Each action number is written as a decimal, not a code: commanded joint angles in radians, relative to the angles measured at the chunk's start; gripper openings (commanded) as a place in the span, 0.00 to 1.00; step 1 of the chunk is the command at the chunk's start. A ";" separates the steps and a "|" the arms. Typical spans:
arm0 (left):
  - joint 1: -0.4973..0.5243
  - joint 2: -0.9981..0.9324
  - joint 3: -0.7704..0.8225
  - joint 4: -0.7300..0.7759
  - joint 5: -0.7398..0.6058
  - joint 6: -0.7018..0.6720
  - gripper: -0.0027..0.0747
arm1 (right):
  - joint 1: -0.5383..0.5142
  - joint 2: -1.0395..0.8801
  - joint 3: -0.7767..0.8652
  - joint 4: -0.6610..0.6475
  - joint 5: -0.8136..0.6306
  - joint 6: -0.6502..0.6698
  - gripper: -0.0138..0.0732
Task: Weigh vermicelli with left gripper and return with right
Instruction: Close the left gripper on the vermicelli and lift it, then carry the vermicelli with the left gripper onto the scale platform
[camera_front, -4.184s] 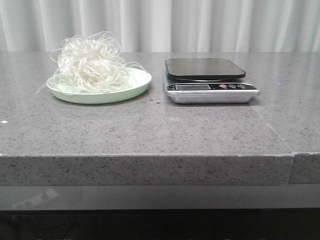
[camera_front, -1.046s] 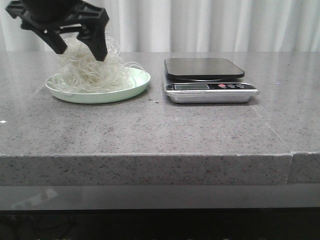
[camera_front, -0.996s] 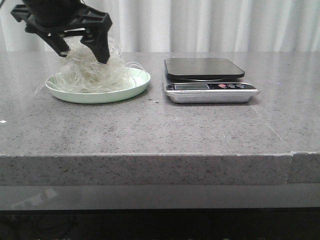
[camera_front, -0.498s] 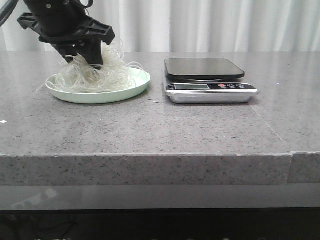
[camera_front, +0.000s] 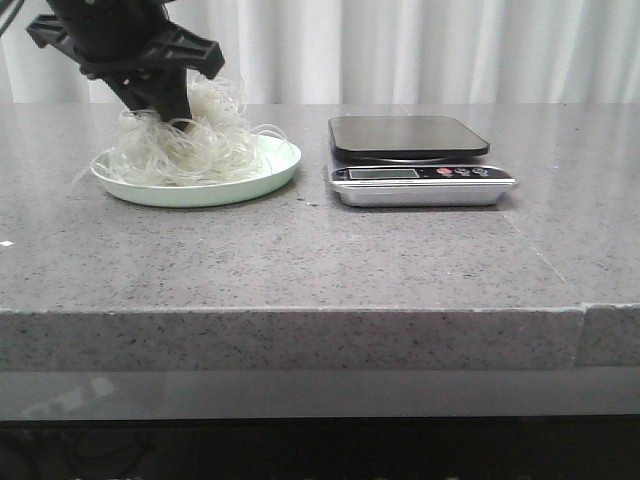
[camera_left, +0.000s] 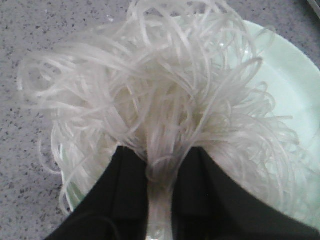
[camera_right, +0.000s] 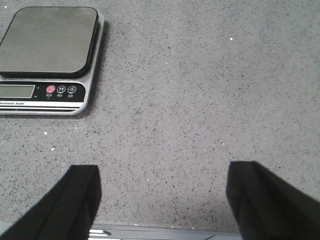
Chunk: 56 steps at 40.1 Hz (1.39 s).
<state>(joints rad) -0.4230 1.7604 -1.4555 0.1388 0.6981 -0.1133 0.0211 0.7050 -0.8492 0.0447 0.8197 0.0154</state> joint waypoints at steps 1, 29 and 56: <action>-0.020 -0.096 -0.062 0.000 -0.023 -0.001 0.24 | -0.003 0.006 -0.029 0.002 -0.055 -0.008 0.88; -0.274 -0.011 -0.455 -0.001 -0.130 0.023 0.24 | -0.003 0.006 -0.029 0.002 -0.056 -0.008 0.88; -0.301 0.293 -0.587 -0.003 -0.078 0.023 0.43 | -0.003 0.006 -0.029 0.002 -0.055 -0.008 0.88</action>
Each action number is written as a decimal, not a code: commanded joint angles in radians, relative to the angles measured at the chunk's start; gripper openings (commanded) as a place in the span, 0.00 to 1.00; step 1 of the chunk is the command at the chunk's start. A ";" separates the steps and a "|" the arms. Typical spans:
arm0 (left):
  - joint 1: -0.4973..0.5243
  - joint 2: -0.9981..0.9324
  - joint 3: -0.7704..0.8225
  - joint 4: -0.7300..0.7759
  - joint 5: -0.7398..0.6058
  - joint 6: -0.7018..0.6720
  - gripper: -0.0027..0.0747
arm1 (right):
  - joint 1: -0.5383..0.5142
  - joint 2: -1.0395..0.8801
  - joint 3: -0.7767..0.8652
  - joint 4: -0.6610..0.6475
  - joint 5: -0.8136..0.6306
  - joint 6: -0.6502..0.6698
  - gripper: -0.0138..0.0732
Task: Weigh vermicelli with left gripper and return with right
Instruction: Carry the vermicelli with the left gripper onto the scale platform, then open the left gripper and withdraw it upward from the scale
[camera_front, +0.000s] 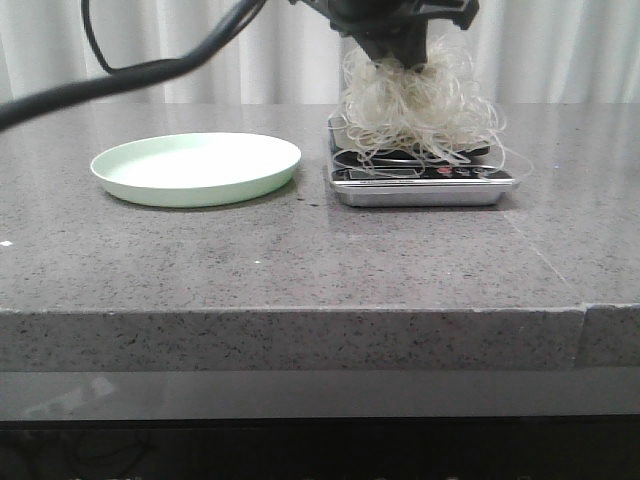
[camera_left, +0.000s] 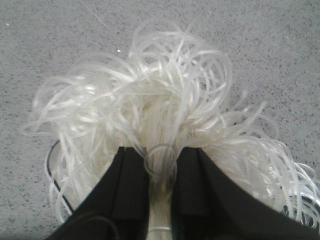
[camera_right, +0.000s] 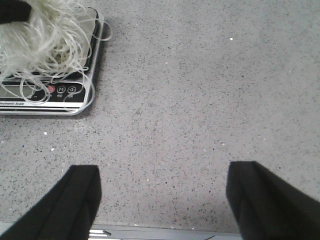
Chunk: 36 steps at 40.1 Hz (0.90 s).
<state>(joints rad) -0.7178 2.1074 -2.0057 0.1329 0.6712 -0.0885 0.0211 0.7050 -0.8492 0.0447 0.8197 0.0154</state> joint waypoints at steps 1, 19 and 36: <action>-0.006 -0.052 -0.037 0.003 -0.046 -0.002 0.49 | -0.003 0.006 -0.029 0.002 -0.055 -0.008 0.88; -0.006 -0.174 -0.037 0.020 0.055 -0.004 0.68 | -0.003 0.006 -0.029 0.002 -0.056 -0.008 0.88; -0.008 -0.577 0.283 -0.021 0.054 -0.013 0.68 | -0.003 0.006 -0.029 0.002 -0.056 -0.008 0.88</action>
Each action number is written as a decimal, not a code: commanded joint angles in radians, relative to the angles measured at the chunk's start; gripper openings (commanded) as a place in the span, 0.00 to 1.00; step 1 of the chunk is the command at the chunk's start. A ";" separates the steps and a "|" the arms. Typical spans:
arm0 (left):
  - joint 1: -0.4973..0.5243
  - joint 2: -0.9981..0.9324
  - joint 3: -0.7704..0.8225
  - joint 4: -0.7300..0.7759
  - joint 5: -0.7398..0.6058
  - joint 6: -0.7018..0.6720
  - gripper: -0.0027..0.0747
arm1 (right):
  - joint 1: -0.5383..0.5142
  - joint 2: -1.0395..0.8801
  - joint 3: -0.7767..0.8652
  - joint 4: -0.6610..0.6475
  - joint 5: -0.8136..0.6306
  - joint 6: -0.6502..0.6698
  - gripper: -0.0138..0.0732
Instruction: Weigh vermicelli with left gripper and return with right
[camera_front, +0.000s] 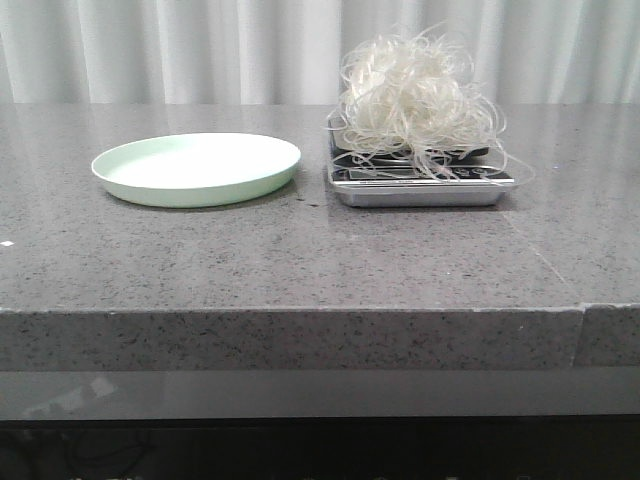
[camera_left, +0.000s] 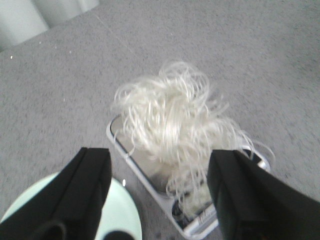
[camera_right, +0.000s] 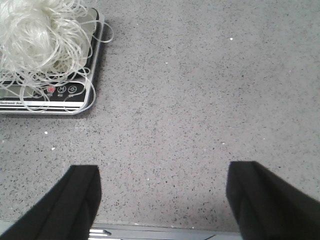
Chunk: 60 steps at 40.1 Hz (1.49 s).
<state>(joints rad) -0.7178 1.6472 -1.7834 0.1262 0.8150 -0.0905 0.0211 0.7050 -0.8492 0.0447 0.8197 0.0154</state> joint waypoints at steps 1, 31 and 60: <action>-0.008 -0.142 0.092 -0.015 -0.099 -0.011 0.68 | -0.003 0.006 -0.029 0.002 -0.056 -0.008 0.88; -0.008 -0.862 0.847 -0.069 -0.217 -0.011 0.68 | -0.003 0.006 -0.029 0.002 -0.055 -0.008 0.88; -0.008 -0.902 0.880 -0.057 -0.217 -0.011 0.68 | -0.003 0.006 -0.029 0.002 -0.060 -0.008 0.88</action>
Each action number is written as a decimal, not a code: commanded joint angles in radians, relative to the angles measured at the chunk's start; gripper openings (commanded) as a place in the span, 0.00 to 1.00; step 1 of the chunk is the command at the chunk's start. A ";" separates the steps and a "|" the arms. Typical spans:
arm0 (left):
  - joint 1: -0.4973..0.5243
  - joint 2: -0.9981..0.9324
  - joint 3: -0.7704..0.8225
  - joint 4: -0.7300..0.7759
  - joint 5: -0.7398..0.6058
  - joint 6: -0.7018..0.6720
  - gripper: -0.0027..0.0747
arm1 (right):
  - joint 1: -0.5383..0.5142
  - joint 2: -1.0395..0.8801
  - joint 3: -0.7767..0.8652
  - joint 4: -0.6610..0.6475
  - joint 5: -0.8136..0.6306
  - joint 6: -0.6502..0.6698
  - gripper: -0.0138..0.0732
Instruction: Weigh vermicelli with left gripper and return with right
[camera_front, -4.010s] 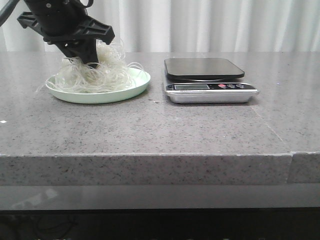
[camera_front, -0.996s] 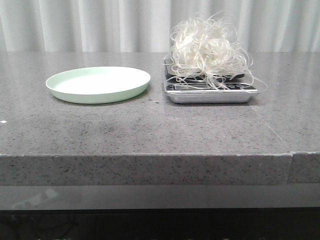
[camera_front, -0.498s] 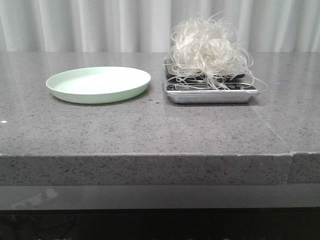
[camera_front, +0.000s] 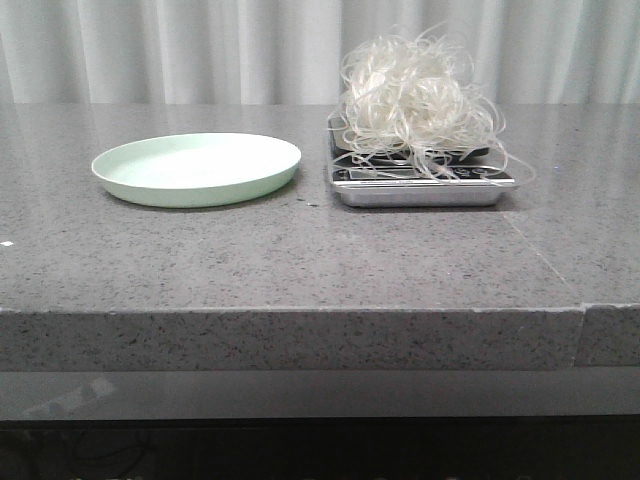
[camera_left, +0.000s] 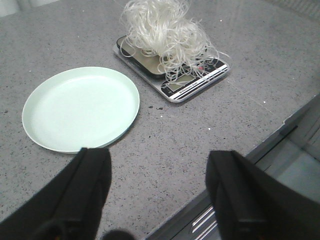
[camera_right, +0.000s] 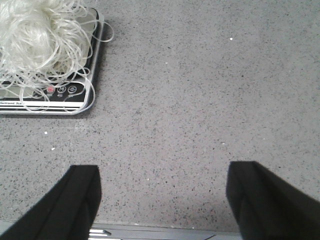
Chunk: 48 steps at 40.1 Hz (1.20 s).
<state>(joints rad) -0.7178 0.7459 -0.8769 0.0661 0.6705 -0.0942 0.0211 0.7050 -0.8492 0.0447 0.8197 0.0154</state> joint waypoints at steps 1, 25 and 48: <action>-0.008 -0.001 -0.026 0.003 -0.072 -0.007 0.68 | -0.003 0.006 -0.029 0.002 -0.072 -0.008 0.88; -0.008 -0.001 -0.026 0.003 -0.074 -0.007 0.68 | -0.003 0.006 0.011 0.002 -0.127 -0.008 0.88; -0.008 -0.001 -0.026 0.003 -0.074 -0.007 0.68 | 0.114 0.230 -0.087 0.092 -0.138 -0.128 0.88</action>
<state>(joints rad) -0.7178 0.7459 -0.8769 0.0661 0.6699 -0.0942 0.0915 0.8803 -0.8717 0.1063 0.7502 -0.0523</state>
